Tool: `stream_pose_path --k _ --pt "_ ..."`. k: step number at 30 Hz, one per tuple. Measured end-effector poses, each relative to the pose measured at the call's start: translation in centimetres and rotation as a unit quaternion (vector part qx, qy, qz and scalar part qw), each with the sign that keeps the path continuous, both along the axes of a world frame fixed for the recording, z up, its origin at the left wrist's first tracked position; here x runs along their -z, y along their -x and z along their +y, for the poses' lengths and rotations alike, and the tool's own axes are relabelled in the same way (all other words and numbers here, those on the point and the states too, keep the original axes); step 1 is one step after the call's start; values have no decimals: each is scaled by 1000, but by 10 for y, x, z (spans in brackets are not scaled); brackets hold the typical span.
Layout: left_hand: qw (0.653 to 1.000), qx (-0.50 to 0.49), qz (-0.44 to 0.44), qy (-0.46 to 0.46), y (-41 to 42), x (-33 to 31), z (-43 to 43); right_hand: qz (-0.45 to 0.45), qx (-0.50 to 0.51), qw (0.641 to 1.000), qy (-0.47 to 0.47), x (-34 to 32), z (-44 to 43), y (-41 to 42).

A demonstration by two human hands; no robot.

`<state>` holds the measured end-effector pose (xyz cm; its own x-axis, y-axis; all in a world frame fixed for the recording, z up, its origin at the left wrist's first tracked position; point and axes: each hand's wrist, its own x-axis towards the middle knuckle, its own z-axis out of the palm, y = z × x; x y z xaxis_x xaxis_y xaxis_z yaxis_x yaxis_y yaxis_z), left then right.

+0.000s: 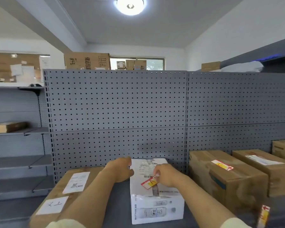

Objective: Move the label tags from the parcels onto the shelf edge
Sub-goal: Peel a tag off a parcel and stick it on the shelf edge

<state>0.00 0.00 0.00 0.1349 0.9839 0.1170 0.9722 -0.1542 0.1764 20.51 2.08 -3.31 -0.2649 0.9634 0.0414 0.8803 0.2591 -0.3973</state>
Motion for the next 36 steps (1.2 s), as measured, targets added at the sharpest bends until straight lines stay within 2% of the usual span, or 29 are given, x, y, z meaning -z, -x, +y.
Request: stream_pose_path --k 12,20,24,27,32,36 --pt "999 -17 33 28 -6 11 26 -157 -86 984 15 14 30 11" --pt "999 -15 -3 34 -5 14 30 -192 -85 977 24 11 42 10" --pt "999 -17 -14 37 -3 16 27 -177 -80 980 52 10 42 9" --pt "999 -17 -21 40 -3 17 25 -126 -66 988 63 10 41 8" --pt "999 -24 -8 32 0 14 16 -36 -72 997 10 11 34 4" --pt "999 -33 -15 39 6 14 5 4 -68 997 -28 8 28 5"
